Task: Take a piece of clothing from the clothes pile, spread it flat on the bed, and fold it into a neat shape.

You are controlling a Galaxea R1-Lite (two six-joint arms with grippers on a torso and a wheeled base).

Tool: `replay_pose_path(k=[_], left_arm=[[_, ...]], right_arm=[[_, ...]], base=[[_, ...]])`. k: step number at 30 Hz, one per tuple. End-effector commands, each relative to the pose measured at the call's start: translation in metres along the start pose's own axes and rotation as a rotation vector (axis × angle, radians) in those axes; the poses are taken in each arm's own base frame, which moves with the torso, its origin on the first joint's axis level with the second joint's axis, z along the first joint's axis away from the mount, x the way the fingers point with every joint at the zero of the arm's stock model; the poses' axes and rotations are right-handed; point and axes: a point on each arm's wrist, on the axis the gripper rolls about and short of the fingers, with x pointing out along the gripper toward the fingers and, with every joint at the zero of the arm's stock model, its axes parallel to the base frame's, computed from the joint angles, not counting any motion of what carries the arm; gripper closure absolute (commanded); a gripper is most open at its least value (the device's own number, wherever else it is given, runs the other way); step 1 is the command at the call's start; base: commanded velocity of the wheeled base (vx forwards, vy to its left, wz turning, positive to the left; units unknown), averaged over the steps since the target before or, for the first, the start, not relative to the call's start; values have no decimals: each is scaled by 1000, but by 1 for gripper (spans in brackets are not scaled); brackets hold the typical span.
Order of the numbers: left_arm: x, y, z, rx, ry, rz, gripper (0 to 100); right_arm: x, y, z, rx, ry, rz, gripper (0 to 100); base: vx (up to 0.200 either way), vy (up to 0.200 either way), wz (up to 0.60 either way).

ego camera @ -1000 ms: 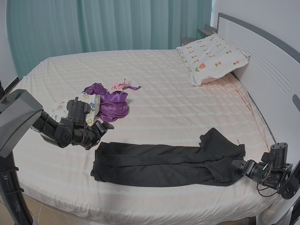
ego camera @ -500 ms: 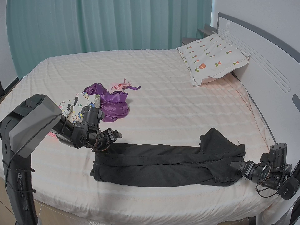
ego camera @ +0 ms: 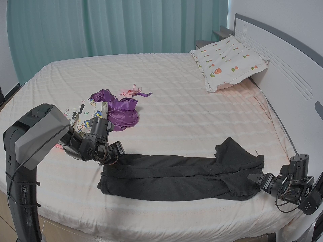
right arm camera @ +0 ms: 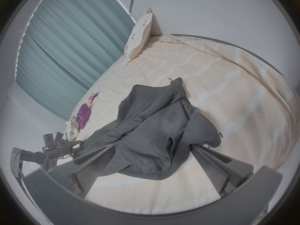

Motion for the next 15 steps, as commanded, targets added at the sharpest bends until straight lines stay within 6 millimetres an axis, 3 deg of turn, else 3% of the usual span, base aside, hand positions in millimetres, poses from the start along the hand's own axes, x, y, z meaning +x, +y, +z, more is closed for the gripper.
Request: replay_pose_path(k=[1,15], left_arm=[[-11,5,10,-19,-33,9,100],[-18,17,24,-57,-90,49,100]], right_arm=[[0,0,0,0,1,-1,0],[0,0,-1,0,4,-2,0]], base=[[0,0,0],[0,0,0]])
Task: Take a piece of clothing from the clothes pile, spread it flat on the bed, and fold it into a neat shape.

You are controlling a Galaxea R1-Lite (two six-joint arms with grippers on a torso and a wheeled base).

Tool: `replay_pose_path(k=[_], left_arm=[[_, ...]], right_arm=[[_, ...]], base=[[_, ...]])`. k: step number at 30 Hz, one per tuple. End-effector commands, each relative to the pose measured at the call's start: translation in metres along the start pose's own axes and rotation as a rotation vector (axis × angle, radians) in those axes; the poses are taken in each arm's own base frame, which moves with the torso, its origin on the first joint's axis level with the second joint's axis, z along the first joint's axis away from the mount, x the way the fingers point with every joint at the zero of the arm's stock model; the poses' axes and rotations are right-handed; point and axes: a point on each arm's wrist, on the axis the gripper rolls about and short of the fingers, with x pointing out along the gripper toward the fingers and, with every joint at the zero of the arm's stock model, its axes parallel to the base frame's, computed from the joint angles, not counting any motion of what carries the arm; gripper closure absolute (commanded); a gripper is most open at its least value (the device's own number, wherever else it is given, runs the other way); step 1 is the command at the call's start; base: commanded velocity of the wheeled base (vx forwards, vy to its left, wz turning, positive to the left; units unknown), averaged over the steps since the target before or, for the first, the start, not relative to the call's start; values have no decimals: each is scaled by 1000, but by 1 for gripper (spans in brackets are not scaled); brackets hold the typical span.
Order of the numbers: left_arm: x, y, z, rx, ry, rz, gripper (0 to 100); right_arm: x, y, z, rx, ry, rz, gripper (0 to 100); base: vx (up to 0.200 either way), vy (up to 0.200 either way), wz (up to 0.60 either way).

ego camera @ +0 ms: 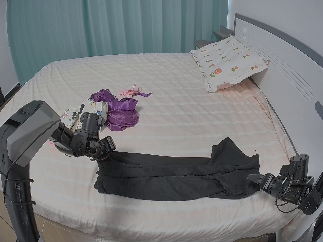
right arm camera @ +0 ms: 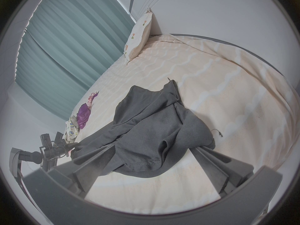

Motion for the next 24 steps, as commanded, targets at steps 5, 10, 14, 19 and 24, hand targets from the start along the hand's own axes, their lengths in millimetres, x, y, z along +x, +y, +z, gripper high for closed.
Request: replay_pose_path(k=[5,10,14,19,24], left_arm=[[0,0,4,-5,-12,-2,100],[2,2,2,-16,-4,6,0],[-5,8,13,-151,-26,3,0],[-30,26,24,-305,-17,-19,0],[-60,45,23,-371,39,-65,0]], right_arm=[[2,-1,-1,2,6,-8,0],[1,0,3,8,-12,1,0],[2,1,13,41,-78,27,0],[9,5,25,44,-132,66,0],[13,3,28,-10,-122,38,0]], base=[[0,0,0],[0,0,0],[0,0,0],[0,0,0],[0,0,0]])
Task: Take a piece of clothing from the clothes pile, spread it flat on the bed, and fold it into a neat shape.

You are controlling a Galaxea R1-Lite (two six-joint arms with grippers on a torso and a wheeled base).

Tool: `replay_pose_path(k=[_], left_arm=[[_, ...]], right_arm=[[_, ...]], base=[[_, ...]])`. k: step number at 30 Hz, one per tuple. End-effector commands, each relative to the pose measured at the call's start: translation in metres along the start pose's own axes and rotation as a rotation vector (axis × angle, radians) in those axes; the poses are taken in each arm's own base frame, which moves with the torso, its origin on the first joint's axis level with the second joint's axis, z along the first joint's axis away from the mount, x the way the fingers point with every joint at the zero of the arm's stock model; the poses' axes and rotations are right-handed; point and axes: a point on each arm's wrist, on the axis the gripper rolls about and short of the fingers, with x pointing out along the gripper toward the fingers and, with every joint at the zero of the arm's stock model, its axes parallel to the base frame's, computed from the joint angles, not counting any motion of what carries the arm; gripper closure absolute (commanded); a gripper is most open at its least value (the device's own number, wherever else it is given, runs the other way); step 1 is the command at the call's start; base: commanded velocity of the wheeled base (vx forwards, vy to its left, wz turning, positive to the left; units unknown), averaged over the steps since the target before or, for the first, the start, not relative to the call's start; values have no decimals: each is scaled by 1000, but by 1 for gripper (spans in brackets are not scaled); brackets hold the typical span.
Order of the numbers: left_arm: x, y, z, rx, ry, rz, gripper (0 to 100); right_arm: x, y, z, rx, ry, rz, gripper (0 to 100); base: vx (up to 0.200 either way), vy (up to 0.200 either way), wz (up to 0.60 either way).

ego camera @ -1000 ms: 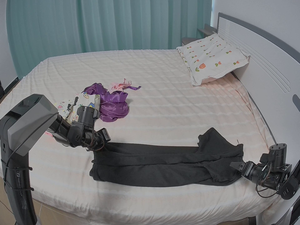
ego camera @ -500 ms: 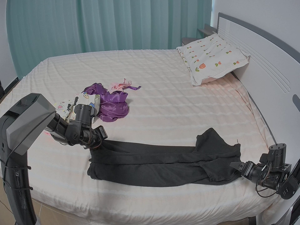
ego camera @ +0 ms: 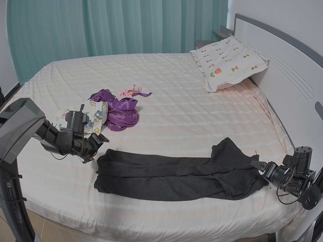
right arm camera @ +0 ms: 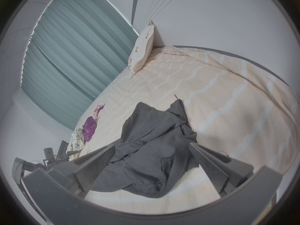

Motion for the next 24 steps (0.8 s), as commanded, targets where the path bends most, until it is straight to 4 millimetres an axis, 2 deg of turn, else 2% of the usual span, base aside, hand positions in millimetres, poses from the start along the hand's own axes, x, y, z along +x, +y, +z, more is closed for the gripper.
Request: replay_pose_path(k=[1,4,8,11,16,20,21,22,24], left_arm=[[-38,13,10,-76,6,-35,0],[-44,21,8,-112,16,-23,0],[-46,29,2,-126,37,-7,0],[-52,35,-6,-166,98,-24,0],[-64,39,-16,-227,136,-30,0],[-67,37,-24,-280,157,-39,0],[-67,37,-24,-280,157,-39,0],[-69,37,-25,-305,161,-73,0],[-70,38,-27,-319,164,-98,0]], right_arm=[[6,-3,4,-37,2,-22,0],[3,-6,4,-55,4,-48,0],[1,-9,17,-60,-49,-48,0],[16,0,23,-70,-53,-6,0],[46,2,26,-79,15,74,0],[74,3,28,-154,73,134,0],[74,3,28,-154,73,134,0],[91,3,27,-196,100,125,0],[101,3,27,-221,122,122,0]], base=[[0,0,0],[0,0,0],[0,0,0],[0,0,0],[0,0,0],[0,0,0],[0,0,0],[0,0,0],[0,0,0]])
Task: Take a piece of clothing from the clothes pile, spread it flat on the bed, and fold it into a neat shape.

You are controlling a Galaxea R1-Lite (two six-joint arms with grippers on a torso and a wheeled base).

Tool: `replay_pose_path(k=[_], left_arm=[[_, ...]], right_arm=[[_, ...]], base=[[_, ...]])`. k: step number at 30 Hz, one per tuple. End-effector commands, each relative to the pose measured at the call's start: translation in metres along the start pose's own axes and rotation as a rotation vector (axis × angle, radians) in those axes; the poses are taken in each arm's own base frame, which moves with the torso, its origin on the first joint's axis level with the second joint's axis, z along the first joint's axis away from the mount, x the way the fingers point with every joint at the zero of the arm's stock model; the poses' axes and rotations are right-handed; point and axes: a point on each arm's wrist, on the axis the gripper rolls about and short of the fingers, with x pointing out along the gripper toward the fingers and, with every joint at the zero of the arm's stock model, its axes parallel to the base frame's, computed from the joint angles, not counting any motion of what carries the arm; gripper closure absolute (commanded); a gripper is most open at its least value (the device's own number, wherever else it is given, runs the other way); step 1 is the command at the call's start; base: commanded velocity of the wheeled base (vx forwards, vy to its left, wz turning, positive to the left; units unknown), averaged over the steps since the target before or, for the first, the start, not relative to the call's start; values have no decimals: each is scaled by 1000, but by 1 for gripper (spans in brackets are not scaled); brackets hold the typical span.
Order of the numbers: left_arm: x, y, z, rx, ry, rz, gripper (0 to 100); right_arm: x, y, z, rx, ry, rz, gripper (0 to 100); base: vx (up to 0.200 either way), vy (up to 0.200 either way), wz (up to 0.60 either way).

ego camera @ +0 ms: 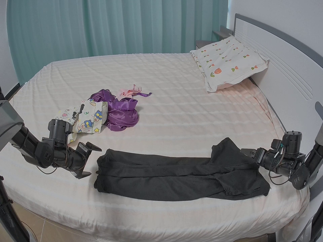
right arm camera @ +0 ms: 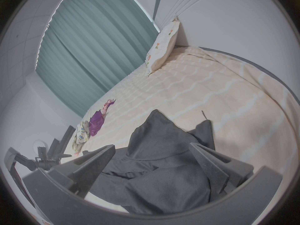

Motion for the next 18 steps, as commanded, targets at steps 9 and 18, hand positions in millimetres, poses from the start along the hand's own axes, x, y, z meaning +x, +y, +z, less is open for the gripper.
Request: replay_pose_path(k=[9,18], left_arm=[[-9,14,-14,-33,24,-51,0],[-9,17,-15,-36,32,-44,0]], right_arm=[[72,-11,1,-121,182,10,0],[69,-11,4,-137,193,6,100]], base=[[0,0,0],[0,0,0]])
